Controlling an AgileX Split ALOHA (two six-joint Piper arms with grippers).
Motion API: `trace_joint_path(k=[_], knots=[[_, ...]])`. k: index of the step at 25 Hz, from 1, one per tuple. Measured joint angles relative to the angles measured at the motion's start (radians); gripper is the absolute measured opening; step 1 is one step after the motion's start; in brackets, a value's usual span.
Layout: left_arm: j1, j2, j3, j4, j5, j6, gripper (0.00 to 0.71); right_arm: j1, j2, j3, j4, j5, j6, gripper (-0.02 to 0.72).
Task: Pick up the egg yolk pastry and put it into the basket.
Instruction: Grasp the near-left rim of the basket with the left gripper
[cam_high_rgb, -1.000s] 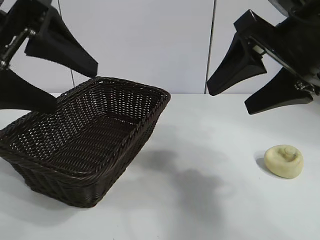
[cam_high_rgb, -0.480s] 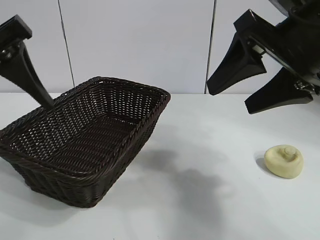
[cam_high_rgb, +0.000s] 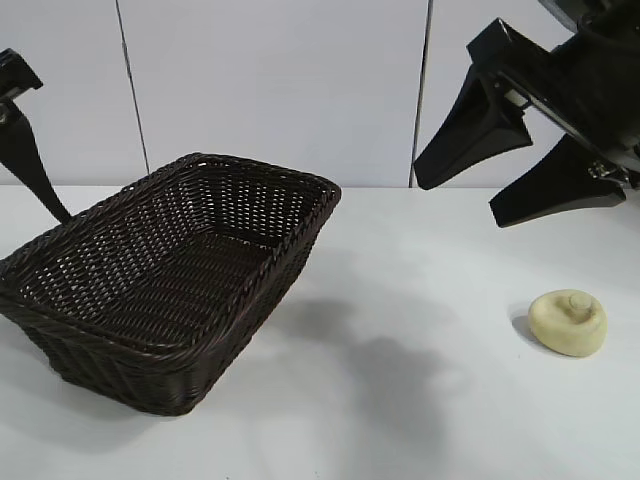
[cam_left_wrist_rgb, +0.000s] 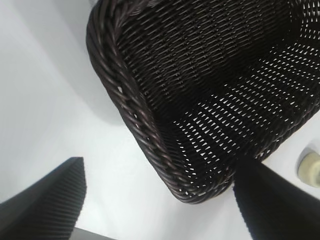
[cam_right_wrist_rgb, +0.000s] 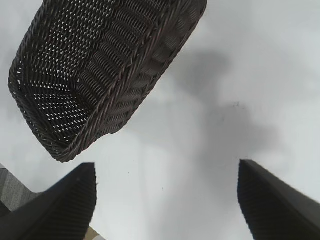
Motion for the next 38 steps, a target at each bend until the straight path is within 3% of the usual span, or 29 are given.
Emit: trace_joint_path(k=[8,18,24,34,36,38], knots=[[-0.003,0.013,0.001,0.213,-0.004,-0.254,0.563,0.0,0.0,0.0,0.0,0.0,0.0,0.561],[-0.005,0.172,0.001,0.221,-0.008,-0.282,0.563,0.0,0.0,0.0,0.001,-0.004,0.0,0.561],[-0.005,0.288,0.001,0.222,-0.103,-0.286,0.563,0.0,0.0,0.0,0.001,-0.004,0.003,0.561],[-0.005,0.379,0.001,0.223,-0.163,-0.325,0.56,0.0,0.0,0.0,0.001,-0.004,0.004,0.561],[-0.005,0.379,0.001,0.223,-0.163,-0.326,0.525,0.0,0.0,0.0,0.001,-0.004,0.004,0.561],[-0.005,0.379,0.001,0.223,-0.163,-0.329,0.421,0.0,0.0,0.0,0.001,-0.004,0.004,0.561]])
